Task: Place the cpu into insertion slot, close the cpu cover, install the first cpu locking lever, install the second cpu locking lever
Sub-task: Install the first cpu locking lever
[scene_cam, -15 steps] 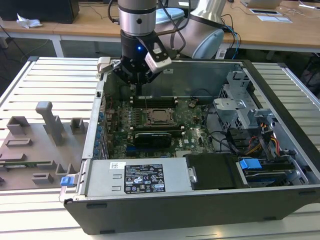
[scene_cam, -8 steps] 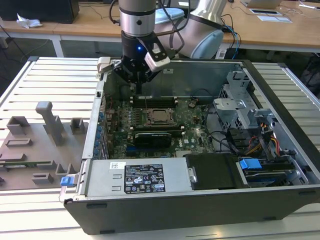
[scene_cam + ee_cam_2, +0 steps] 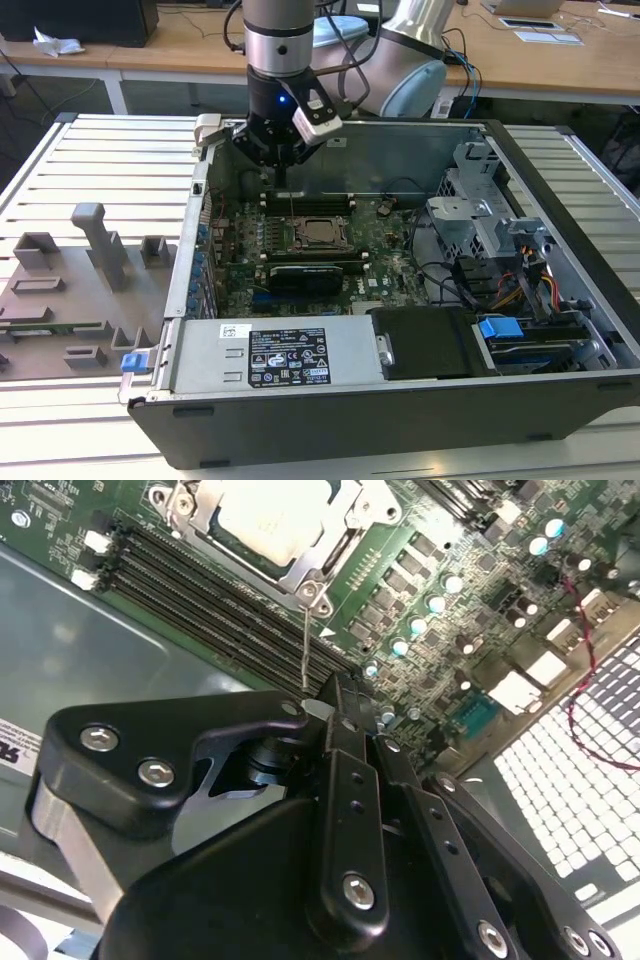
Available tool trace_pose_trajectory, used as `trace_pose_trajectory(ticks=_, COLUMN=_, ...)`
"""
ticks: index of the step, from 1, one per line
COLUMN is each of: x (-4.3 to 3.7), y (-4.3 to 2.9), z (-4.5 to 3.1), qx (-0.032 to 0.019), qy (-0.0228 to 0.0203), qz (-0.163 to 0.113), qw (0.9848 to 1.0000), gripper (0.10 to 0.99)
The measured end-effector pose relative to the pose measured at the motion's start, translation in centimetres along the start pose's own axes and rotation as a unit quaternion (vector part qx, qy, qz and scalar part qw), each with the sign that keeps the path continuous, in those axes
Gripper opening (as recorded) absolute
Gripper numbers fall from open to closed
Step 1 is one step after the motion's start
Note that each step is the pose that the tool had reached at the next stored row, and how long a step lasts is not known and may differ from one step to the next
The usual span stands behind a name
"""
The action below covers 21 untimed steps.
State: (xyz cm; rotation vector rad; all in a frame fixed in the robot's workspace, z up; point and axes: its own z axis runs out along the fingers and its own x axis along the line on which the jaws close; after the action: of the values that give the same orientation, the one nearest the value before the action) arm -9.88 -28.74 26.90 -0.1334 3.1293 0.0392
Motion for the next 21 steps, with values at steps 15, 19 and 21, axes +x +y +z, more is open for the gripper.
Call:
trace_pose_trajectory(ticks=15, x=-2.08, y=0.02, z=0.41, qx=0.0000, qy=0.0002, qz=0.000, qw=1.0000, gripper=0.106)
trace_pose_trajectory(ticks=19, x=-2.36, y=-0.01, z=0.45, qx=0.0000, qy=0.0002, qz=0.000, qw=1.0000, gripper=0.106)
trace_pose_trajectory(ticks=21, x=-2.36, y=0.00, z=0.45, qx=0.0000, qy=0.0002, qz=0.000, qw=1.0000, gripper=0.106)
